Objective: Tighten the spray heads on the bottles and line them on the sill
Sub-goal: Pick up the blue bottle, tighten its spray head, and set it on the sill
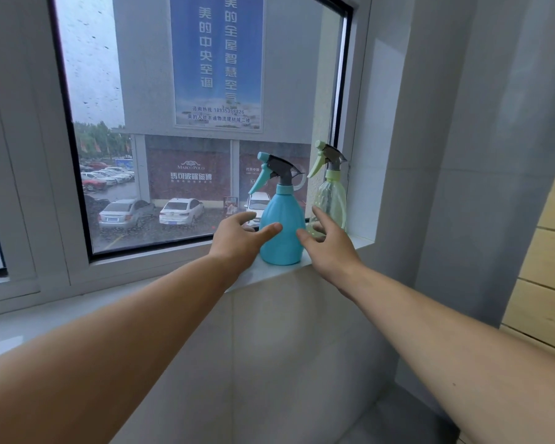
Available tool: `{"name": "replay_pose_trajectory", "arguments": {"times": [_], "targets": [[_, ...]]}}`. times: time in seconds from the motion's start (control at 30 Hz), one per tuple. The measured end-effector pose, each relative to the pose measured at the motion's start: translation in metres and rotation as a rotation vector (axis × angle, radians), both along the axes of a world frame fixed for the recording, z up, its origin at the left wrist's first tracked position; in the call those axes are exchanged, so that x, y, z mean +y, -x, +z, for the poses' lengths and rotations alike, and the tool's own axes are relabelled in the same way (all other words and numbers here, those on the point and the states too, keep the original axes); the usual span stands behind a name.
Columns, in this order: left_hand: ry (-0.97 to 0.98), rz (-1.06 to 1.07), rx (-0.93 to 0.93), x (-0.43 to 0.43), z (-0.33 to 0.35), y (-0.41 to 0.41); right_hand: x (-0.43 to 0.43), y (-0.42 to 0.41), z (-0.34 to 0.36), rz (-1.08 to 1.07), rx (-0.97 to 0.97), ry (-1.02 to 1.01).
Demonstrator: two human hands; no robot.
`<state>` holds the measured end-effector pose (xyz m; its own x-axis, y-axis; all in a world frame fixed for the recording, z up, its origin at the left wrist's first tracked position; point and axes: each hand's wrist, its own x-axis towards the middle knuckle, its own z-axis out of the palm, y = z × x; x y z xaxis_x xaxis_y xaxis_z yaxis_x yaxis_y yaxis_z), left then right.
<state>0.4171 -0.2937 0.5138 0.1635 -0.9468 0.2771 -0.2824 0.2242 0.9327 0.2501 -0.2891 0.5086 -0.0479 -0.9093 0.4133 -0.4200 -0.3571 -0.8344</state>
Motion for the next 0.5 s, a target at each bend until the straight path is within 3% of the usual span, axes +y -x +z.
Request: {"name": "replay_pose_trajectory", "arguments": {"times": [0.2, 0.37, 0.5], "targets": [[-0.025, 0.049, -0.074, 0.02, 0.007, 0.003, 0.027, 0.024, 0.003, -0.039, 0.06, 0.011], [0.013, 0.156, 0.048, 0.045, 0.01, 0.015, 0.055, 0.051, -0.013, -0.036, 0.056, -0.057], [0.019, 0.103, 0.075, 0.079, -0.012, 0.045, 0.096, 0.083, -0.051, -0.078, 0.08, -0.105]]}}
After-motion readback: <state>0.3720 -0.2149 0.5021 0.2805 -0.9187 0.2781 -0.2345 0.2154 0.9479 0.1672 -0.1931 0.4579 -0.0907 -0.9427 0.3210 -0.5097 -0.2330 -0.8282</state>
